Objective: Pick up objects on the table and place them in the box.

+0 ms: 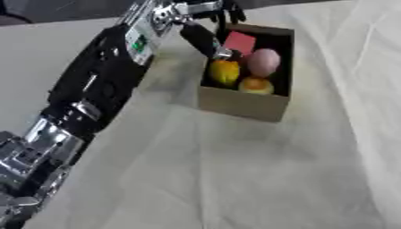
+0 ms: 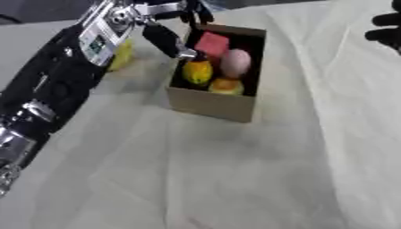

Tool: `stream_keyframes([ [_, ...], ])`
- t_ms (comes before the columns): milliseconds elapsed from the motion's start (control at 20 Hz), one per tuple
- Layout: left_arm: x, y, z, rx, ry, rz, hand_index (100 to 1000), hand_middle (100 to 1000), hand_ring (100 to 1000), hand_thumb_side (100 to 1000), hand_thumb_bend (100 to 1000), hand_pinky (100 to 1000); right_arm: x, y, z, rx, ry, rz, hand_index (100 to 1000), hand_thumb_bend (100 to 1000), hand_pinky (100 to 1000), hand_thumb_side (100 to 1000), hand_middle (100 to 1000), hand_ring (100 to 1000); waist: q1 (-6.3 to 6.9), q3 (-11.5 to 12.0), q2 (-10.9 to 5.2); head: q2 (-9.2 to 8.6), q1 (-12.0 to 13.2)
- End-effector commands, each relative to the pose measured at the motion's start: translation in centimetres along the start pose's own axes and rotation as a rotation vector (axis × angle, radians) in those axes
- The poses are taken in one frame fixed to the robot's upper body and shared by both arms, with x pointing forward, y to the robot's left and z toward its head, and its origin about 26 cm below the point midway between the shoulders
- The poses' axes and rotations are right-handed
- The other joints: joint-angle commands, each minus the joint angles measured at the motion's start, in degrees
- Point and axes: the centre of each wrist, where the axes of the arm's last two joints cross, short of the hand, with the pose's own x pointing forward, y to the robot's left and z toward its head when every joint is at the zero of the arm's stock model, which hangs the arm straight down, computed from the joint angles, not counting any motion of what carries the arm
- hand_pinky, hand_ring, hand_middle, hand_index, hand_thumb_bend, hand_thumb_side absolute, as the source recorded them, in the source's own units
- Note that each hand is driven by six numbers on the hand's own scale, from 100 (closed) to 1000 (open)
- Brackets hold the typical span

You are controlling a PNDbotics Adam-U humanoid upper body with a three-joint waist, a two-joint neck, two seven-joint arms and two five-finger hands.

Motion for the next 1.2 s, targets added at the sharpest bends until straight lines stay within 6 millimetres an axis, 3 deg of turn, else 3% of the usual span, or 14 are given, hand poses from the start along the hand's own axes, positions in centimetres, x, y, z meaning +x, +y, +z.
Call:
stream_keyframes([
  [50, -0.9, 1.6, 1.1, 0.05, 0.033, -0.023, 857, 742, 723, 461, 464, 796, 0.8, -0.2, -0.3, 0.003, -0.027, 0.001, 890, 100, 901, 696, 750, 761, -0.56, 0.11, -1.45, 0.22, -0.06],
  [100, -1.1, 1.6, 1.3, 0.056, 0.039, -0.023, 852, 733, 716, 450, 224, 793, 0.7, -0.2, -0.2, 0.003, -0.026, 0.001, 890, 100, 901, 716, 750, 761, -0.59, 0.17, -1.54, 0.25, -0.06],
  [150, -1.5, 1.9, 1.7, 0.068, 0.054, -0.027, 848, 726, 712, 446, 452, 791, 0.7, -0.2, -0.2, 0.002, -0.025, 0.002, 890, 100, 901, 696, 750, 761, -0.6, 0.29, -1.65, 0.33, -0.12],
  [450, -6.4, 4.7, 7.1, 0.128, 0.274, -0.09, 850, 727, 725, 403, 486, 799, 0.6, -0.6, 0.2, -0.01, -0.012, 0.021, 890, 100, 900, 696, 750, 761, -0.27, 1.27, -2.05, 0.47, -0.96],
  [650, -9.5, 5.1, 10.3, 0.168, 0.434, -0.109, 854, 734, 732, 399, 495, 803, 0.5, -0.7, 0.3, -0.015, -0.01, 0.028, 890, 100, 900, 699, 749, 761, -0.3, 1.55, -1.76, -0.06, -1.05],
  [850, -11.0, 4.7, 11.6, 0.189, 0.483, -0.08, 864, 743, 738, 431, 535, 808, 0.5, -0.8, 0.2, -0.019, -0.011, 0.032, 890, 100, 900, 703, 749, 760, -0.56, 1.61, -1.11, -0.82, -0.79],
  [1200, -11.9, 3.7, 12.0, 0.161, 0.492, -0.023, 867, 748, 744, 453, 568, 813, 0.6, -0.8, 0.2, -0.023, -0.014, 0.039, 890, 100, 900, 709, 748, 760, -0.96, 1.33, 0.22, -1.92, -0.04],
])
